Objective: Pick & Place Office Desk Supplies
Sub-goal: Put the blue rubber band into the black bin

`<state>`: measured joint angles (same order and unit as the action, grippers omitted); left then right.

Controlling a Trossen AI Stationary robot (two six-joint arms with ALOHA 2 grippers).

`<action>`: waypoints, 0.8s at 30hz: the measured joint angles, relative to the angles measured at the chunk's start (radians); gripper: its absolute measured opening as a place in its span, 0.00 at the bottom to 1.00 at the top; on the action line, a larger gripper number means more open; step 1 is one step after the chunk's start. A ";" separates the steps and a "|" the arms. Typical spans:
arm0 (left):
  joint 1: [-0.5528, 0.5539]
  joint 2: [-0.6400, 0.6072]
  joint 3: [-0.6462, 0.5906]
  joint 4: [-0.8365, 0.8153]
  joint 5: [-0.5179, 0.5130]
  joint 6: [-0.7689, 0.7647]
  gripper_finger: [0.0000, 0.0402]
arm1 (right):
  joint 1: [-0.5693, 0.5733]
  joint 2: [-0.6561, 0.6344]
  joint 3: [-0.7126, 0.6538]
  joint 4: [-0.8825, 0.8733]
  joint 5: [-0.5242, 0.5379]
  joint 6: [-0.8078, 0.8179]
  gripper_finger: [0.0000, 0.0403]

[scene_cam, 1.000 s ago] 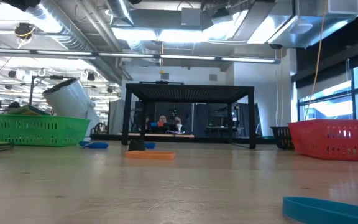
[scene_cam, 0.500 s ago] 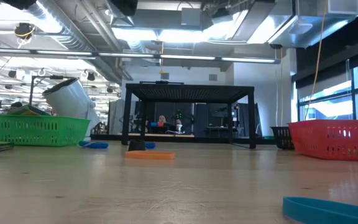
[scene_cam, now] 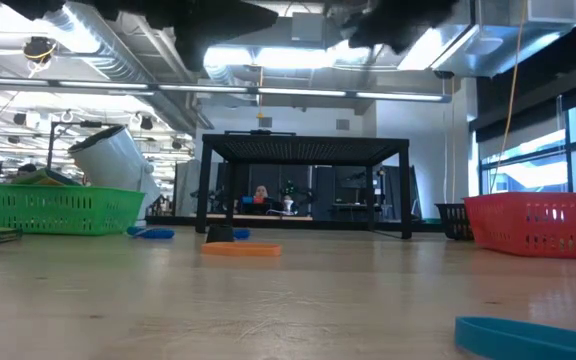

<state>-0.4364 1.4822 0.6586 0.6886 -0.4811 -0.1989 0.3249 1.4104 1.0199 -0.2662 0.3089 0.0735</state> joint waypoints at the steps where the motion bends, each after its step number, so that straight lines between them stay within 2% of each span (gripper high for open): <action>1: 0.000 0.000 0.000 -0.001 -0.003 0.000 0.39 | -0.002 -0.024 0.000 -0.057 0.026 0.026 0.01; 11: -0.001 0.000 0.000 -0.011 -0.002 -0.001 0.39 | -0.050 -0.208 0.000 -0.525 0.287 0.318 0.01; 17: -0.002 0.000 0.000 -0.012 0.001 -0.024 0.39 | -0.135 -0.240 0.000 -0.721 0.305 0.472 0.01; 24: -0.002 0.000 -0.001 -0.018 0.002 -0.027 0.39 | -0.252 -0.236 0.000 -0.842 0.305 0.641 0.01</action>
<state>-0.4385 1.4818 0.6575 0.6705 -0.4793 -0.2260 0.0728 1.1741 1.0195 -1.1078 0.6140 0.7147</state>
